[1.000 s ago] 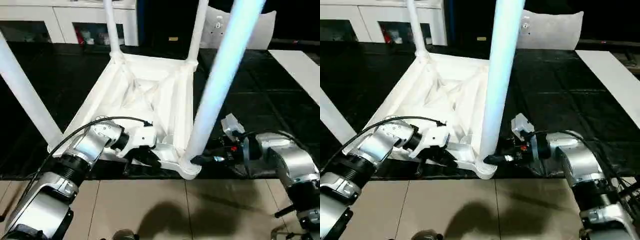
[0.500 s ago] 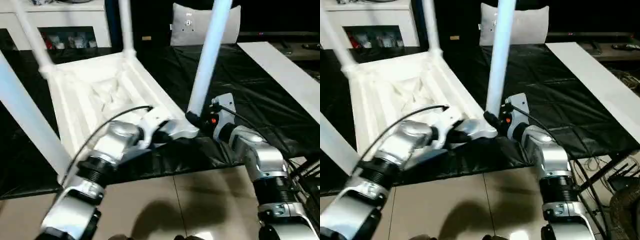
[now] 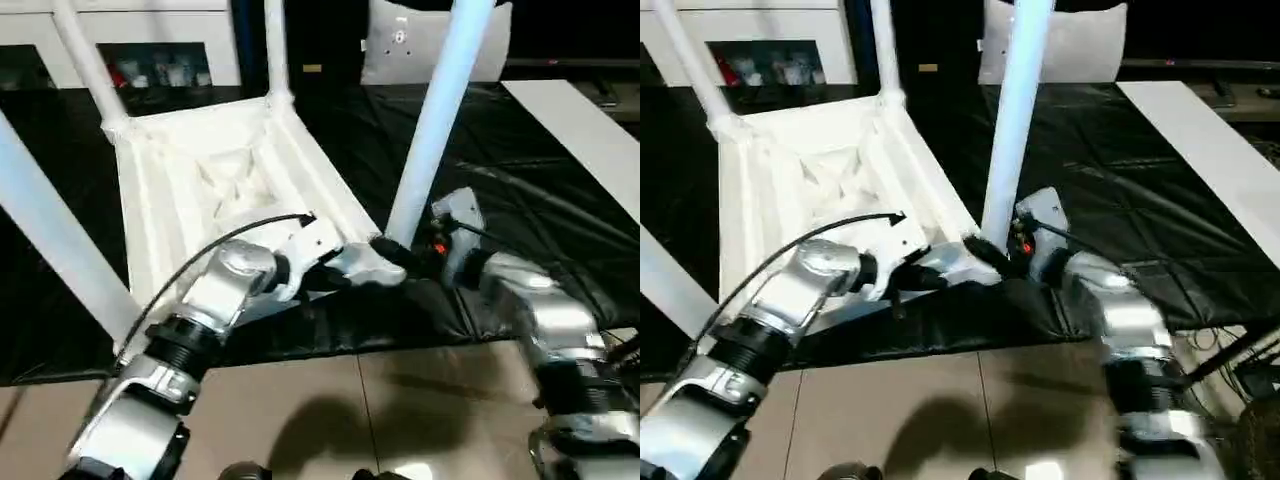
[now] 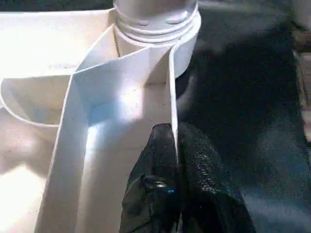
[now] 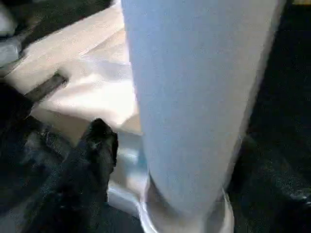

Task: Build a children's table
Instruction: Rotate leg to tighten

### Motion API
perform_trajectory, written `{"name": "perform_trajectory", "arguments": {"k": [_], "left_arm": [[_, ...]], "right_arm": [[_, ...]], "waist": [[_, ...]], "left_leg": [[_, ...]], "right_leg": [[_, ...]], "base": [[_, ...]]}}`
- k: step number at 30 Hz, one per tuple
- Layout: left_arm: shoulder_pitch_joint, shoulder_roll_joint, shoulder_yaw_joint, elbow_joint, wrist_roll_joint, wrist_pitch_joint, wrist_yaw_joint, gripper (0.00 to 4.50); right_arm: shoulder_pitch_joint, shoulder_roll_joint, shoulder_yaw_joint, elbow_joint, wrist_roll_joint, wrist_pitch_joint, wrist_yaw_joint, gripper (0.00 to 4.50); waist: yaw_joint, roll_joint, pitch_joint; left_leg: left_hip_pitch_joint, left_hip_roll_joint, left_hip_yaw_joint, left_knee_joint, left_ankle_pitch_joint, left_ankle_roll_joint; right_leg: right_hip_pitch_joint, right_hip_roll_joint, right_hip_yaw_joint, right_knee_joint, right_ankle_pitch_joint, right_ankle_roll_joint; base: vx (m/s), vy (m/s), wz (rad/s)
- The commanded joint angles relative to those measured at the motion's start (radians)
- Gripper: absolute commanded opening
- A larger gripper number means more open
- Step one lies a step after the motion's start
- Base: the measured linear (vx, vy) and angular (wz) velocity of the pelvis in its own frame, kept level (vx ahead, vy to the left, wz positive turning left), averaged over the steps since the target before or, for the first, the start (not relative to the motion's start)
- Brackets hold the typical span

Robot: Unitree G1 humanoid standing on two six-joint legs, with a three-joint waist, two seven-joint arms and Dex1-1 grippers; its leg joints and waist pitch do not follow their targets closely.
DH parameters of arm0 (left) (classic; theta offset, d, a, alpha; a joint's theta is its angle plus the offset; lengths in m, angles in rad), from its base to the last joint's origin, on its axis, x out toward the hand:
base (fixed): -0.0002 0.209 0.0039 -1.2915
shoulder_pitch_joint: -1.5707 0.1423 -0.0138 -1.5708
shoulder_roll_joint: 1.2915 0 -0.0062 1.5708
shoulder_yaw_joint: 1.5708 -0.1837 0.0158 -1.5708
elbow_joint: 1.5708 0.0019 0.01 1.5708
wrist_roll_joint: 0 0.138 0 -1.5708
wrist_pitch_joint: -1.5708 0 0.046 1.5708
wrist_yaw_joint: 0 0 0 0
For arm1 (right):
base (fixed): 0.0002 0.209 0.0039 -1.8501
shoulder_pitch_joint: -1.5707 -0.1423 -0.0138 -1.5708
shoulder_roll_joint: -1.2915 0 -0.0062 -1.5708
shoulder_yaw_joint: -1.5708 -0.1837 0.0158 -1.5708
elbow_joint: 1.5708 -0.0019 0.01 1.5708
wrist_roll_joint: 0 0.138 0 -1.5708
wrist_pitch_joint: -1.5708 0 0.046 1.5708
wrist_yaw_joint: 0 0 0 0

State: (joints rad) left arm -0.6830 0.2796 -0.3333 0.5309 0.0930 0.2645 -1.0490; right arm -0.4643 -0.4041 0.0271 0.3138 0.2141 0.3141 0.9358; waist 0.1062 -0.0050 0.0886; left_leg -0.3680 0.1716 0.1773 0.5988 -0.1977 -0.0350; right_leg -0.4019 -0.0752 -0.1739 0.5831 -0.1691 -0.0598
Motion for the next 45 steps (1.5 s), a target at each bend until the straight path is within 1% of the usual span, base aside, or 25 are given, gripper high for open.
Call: {"name": "perform_trajectory", "arguments": {"k": [1,3,5,7,9,10,11,13,14,16,17,19,20,23,27,32,35,38,39,40,41,42,43,44,45], "left_arm": [[-0.006,0.028,-0.041,0.016,0.016,-0.073,-0.090,0.00],[-0.013,0.059,-0.065,0.033,0.027,-0.104,-0.139,0.00],[-0.017,0.085,-0.086,0.044,0.038,-0.149,-0.186,0.00],[-0.017,0.103,-0.097,0.047,0.036,-0.185,-0.230,0.00],[-0.016,0.120,-0.111,0.046,0.028,-0.223,-0.279,0.00],[-0.016,0.120,-0.111,0.046,0.028,-0.223,-0.279,0.00],[-0.014,0.132,-0.123,0.044,0.020,-0.249,-0.321,0.00],[-0.012,0.142,-0.132,0.040,0.017,-0.267,-0.354,0.00],[-0.010,0.147,-0.140,0.034,0.016,-0.280,-0.375,0.00],[-0.011,0.148,-0.145,0.031,0.015,-0.289,-0.387,0.00],[-0.013,0.150,-0.152,0.028,0.017,-0.302,-0.398,0.00],[-0.014,0.150,-0.153,0.030,0.020,-0.310,-0.403,0.00],[-0.014,0.151,-0.154,0.030,0.023,-0.317,-0.407,0.00],[-0.017,0.150,-0.155,0.036,0.022,-0.328,-0.411,0.00],[-0.019,0.146,-0.154,0.042,0.021,-0.335,-0.413,0.00],[-0.012,0.145,-0.154,0.043,0.018,-0.340,-0.419,0.00],[-0.007,0.142,-0.148,0.041,0.010,-0.324,-0.416,0.00],[-0.004,0.128,-0.126,0.033,-0.004,-0.252,-0.385,0.00],[-0.007,0.114,-0.110,0.035,-0.009,-0.207,-0.351,0.00],[-0.007,0.112,-0.107,0.036,-0.010,-0.200,-0.346,0.00],[-0.009,0.106,-0.100,0.038,-0.013,-0.181,-0.334,0.00],[-0.012,0.087,-0.078,0.035,-0.015,-0.123,-0.280,0.00],[-0.013,0.083,-0.074,0.035,-0.015,-0.113,-0.268,0.00],[-0.015,0.068,-0.059,0.032,-0.013,-0.081,-0.226,0.00],[-0.018,0.049,-0.042,0.029,-0.012,-0.043,-0.176,0.00]], "right_arm": [[0.003,-0.040,0.016,-0.023,0.010,-0.016,0.101,3.98],[0.000,-0.090,0.040,-0.017,0.017,-0.020,0.197,3.98],[-0.009,-0.122,0.060,-0.005,0.024,-0.032,0.273,3.98],[-0.021,-0.136,0.075,0.010,0.030,-0.041,0.334,3.98],[-0.029,-0.150,0.090,0.021,0.039,-0.049,0.397,3.98],[-0.029,-0.150,0.090,0.021,0.039,-0.049,0.397,3.73],[-0.036,-0.159,0.105,0.034,0.039,-0.064,0.431,3.65],[-0.041,-0.165,0.121,0.045,0.041,-0.061,0.468,3.60],[-0.042,-0.162,0.133,0.055,0.040,-0.071,0.497,3.46],[-0.044,-0.156,0.141,0.064,0.043,-0.078,0.516,3.22],[-0.052,-0.141,0.151,0.081,0.043,-0.092,0.527,3.18],[-0.056,-0.134,0.153,0.091,0.041,-0.101,0.533,3.00],[-0.060,-0.123,0.152,0.101,0.037,-0.118,0.529,2.78],[-0.070,-0.109,0.151,0.120,0.040,-0.130,0.529,2.69],[-0.068,-0.100,0.158,0.116,0.054,-0.120,0.549,2.22],[-0.053,-0.096,0.160,0.108,0.067,-0.107,0.576,1.97],[-0.039,-0.094,0.153,0.088,0.085,-0.079,0.581,1.93],[-0.017,-0.081,0.128,0.040,0.114,-0.014,0.531,1.93],[-0.010,-0.070,0.123,0.021,0.103,0.013,0.470,1.92],[-0.009,-0.069,0.122,0.019,0.099,0.014,0.461,1.92],[-0.007,-0.064,0.122,0.015,0.089,0.016,0.435,1.92],[-0.010,-0.036,0.109,0.020,0.054,0.036,0.324,1.92],[-0.013,-0.029,0.105,0.024,0.047,0.039,0.299,1.92],[-0.024,0.001,0.089,0.047,0.025,0.055,0.205,1.92],[-0.038,0.034,0.072,0.067,0.000,0.076,0.100,1.92]], "waist": [[0.003,-0.005,-0.073],[0.008,-0.007,-0.074],[0.014,-0.005,-0.075],[0.015,-0.004,-0.078],[0.019,-0.005,-0.082],[0.019,-0.005,-0.082],[0.025,-0.005,-0.084],[0.032,-0.004,-0.085],[0.036,-0.009,-0.086],[0.041,-0.005,-0.085],[0.043,-0.006,-0.086],[0.044,-0.006,-0.085],[0.046,-0.006,-0.086],[0.048,-0.006,-0.087],[0.050,-0.007,-0.089],[0.052,-0.008,-0.091],[0.055,-0.007,-0.091],[0.057,-0.007,-0.091],[0.056,-0.006,-0.090],[0.055,-0.007,-0.089],[0.052,-0.009,-0.086],[0.049,-0.007,-0.083],[0.046,-0.008,-0.082],[0.041,-0.006,-0.076],[0.035,-0.008,-0.070]], "left_leg": [[0.008,0.076,-0.032,-0.064,-0.106,0.116],[0.012,0.078,-0.031,-0.064,-0.121,0.104],[0.013,0.078,-0.029,-0.063,-0.124,0.106],[0.012,0.085,-0.033,-0.063,-0.109,0.105],[0.011,0.087,-0.033,-0.061,-0.091,0.112],[0.011,0.087,-0.033,-0.061,-0.091,0.112],[0.011,0.087,-0.031,-0.059,-0.081,0.117],[0.012,0.088,-0.030,-0.059,-0.076,0.117],[0.012,0.088,-0.028,-0.059,-0.073,0.115],[0.013,0.090,-0.030,-0.059,-0.075,0.113],[0.013,0.091,-0.030,-0.060,-0.080,0.108],[0.013,0.092,-0.031,-0.061,-0.086,0.099],[0.013,0.091,-0.030,-0.061,-0.088,0.094],[0.015,0.091,-0.030,-0.061,-0.089,0.086],[0.013,0.090,-0.030,-0.060,-0.074,0.092],[0.012,0.090,-0.030,-0.058,-0.060,0.099],[0.012,0.090,-0.029,-0.058,-0.062,0.101],[0.013,0.092,-0.030,-0.059,-0.066,0.093],[0.013,0.093,-0.030,-0.060,-0.064,0.091],[0.014,0.093,-0.031,-0.061,-0.066,0.086],[0.013,0.089,-0.030,-0.062,-0.084,0.077],[0.016,0.083,-0.028,-0.063,-0.109,0.065],[0.016,0.081,-0.028,-0.063,-0.117,0.057],[0.021,0.078,-0.029,-0.065,-0.142,0.042],[0.021,0.073,-0.030,-0.066,-0.162,0.035]], "right_leg": [[0.074,-0.113,0.090,-0.082,-0.264,-0.076],[0.071,-0.114,0.088,-0.084,-0.295,-0.079],[0.071,-0.114,0.089,-0.087,-0.307,-0.076],[0.071,-0.115,0.088,-0.078,-0.274,-0.091],[0.071,-0.117,0.090,-0.070,-0.223,-0.115],[0.071,-0.117,0.090,-0.070,-0.223,-0.115],[0.070,-0.119,0.091,-0.066,-0.201,-0.128],[0.070,-0.118,0.091,-0.064,-0.196,-0.134],[0.070,-0.118,0.092,-0.064,-0.196,-0.136],[0.069,-0.119,0.091,-0.063,-0.206,-0.137],[0.069,-0.121,0.092,-0.063,-0.212,-0.136],[0.069,-0.122,0.092,-0.064,-0.224,-0.135],[0.069,-0.122,0.092,-0.066,-0.227,-0.133],[0.069,-0.121,0.093,-0.064,-0.232,-0.128],[0.070,-0.120,0.093,-0.061,-0.212,-0.131],[0.070,-0.120,0.093,-0.057,-0.190,-0.133],[0.071,-0.120,0.092,-0.060,-0.200,-0.130],[0.070,-0.121,0.093,-0.061,-0.214,-0.126],[0.071,-0.120,0.094,-0.061,-0.211,-0.126],[0.070,-0.120,0.093,-0.062,-0.222,-0.123],[0.070,-0.122,0.092,-0.069,-0.260,-0.113],[0.069,-0.122,0.091,-0.079,-0.321,-0.096],[0.069,-0.121,0.089,-0.082,-0.346,-0.089],[0.066,-0.121,0.085,-0.096,-0.417,-0.067],[0.065,-0.121,0.081,-0.106,-0.466,-0.050]], "base": [[0.000,0.000,0.00],[0.000,0.000,0.00],[0.000,0.000,0.00],[0.000,0.000,0.00],[0.000,0.000,0.00],[0.000,0.000,0.00],[0.000,0.000,0.00],[0.000,0.000,0.00],[0.000,0.000,0.00],[0.000,0.000,0.00],[0.000,0.000,0.00],[0.000,0.000,0.00],[0.000,0.000,0.00],[0.000,0.000,0.00],[0.000,0.000,0.00],[0.000,0.000,0.00],[0.000,0.000,0.00],[0.000,0.000,0.00],[0.000,0.000,0.00],[0.000,0.000,0.00],[0.000,0.000,0.00],[0.000,0.000,0.00],[0.000,0.000,0.00],[0.000,0.000,0.00],[0.000,0.000,0.00]]}}
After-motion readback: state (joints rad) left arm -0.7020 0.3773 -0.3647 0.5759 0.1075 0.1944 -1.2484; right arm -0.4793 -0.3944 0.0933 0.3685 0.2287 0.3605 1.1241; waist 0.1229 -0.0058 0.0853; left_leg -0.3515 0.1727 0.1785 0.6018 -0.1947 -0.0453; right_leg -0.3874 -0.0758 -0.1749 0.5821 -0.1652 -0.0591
